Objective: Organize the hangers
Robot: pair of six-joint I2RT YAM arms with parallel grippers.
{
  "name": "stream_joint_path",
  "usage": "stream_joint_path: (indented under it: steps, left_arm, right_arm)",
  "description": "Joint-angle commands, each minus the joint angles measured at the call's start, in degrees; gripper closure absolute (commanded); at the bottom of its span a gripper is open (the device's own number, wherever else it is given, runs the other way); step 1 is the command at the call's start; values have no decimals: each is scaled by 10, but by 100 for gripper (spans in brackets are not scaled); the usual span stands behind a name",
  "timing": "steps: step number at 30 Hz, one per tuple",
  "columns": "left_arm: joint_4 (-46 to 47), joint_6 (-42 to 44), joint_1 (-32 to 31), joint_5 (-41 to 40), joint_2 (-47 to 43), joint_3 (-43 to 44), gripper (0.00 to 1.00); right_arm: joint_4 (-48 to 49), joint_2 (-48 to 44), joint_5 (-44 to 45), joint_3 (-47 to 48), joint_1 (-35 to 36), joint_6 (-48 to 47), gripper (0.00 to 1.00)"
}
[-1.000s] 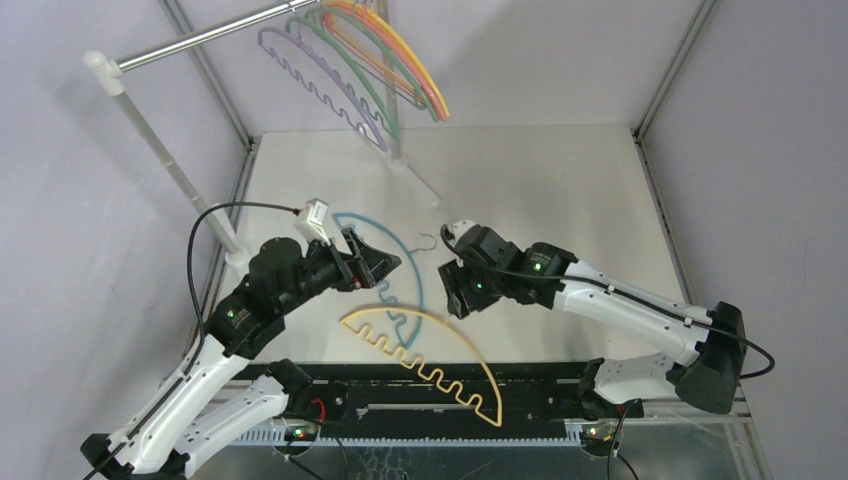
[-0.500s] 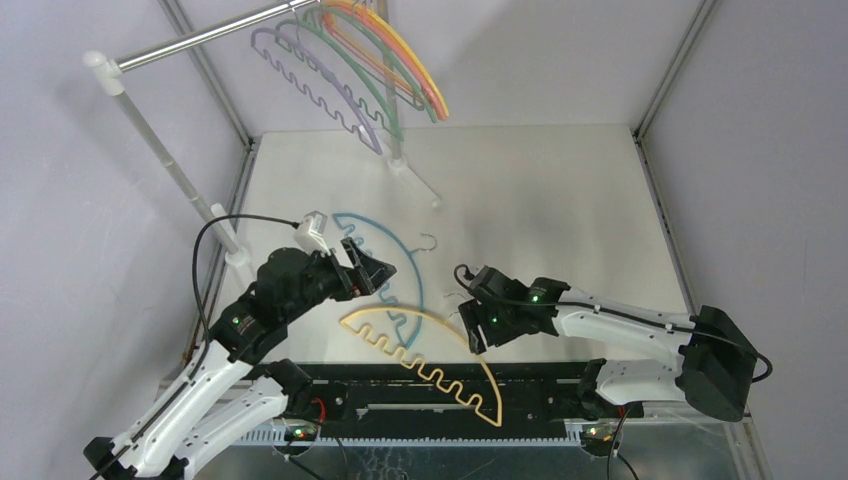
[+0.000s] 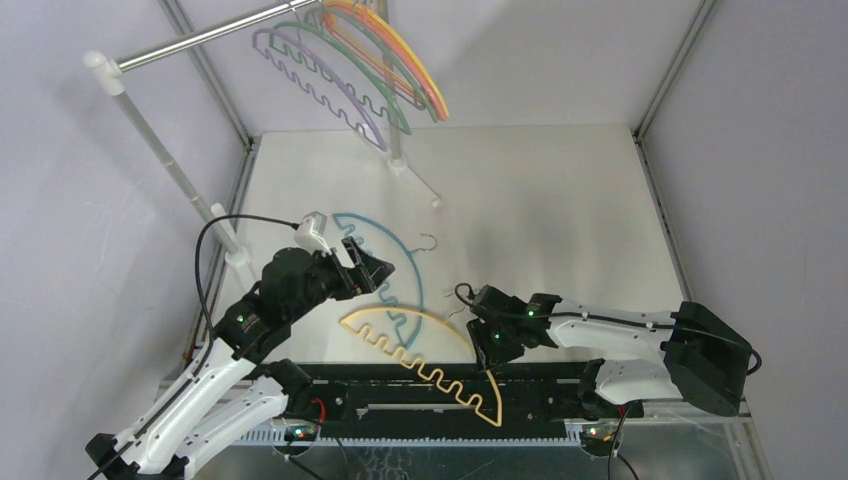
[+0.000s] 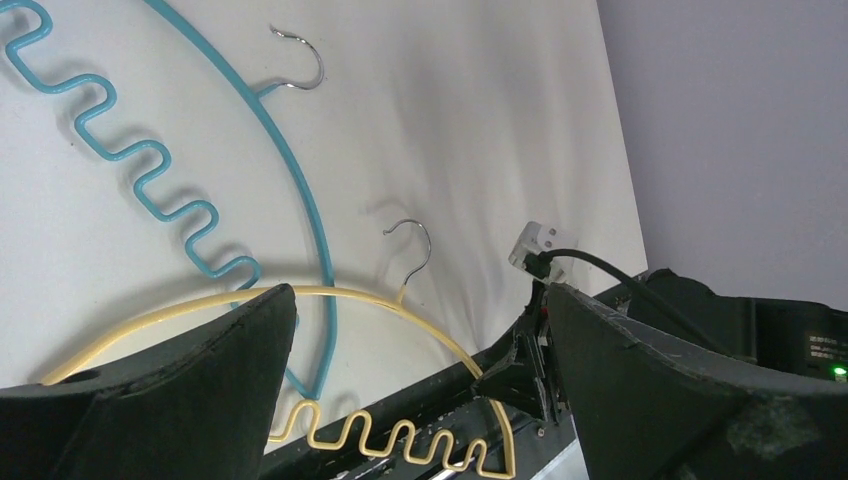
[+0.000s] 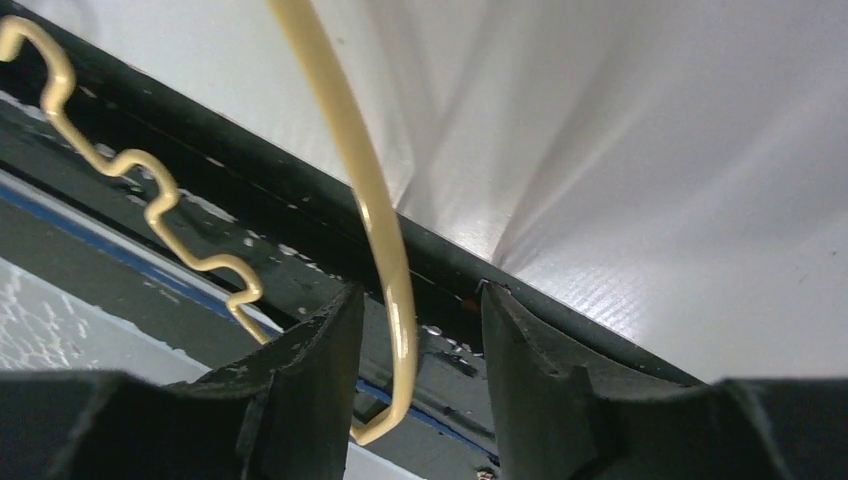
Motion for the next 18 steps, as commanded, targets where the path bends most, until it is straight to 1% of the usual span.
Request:
stream_joint_path:
  steps: [1,3,5,6,7,9,10,11,13,18]
  left_arm:
    - [24,-4,-3,-11,-4,-5,1]
    - [24,-3,-3,-11,-4,-3,1]
    - [22,-3,-3,-11,-5,2,1]
    - [19,-3,-3,-11,-5,5,1]
    - [15,-1,-3,-11,-6,8,0]
    - [6,2,-3,-11,-6,18,1]
    - [2,3,-3,-10,-6,22,1]
    - [0,3,-3,-7,-6,27,0]
    - [-1,0,-3,0,-6,39,1]
    - [-1,-11,-3,28,7,89,2]
  right_arm:
    - [37,-13,-3,-23,6,29,46]
    - [52,3,-6,-27,5,28,48]
    - [67,24,-11,-27,5,24,54]
    - [76,33,-14,-27,5,23,60]
    - [81,41,-17,-27,5,20,68]
    - [79,50,-16,-19,4,12,90]
    - [72,51,-13,-11,2,6,97]
    - [64,49,-11,1,1,-3,100]
    - [38,37,5,32,0,-18,100]
    - [-28,-7,84,143,-5,-41,100]
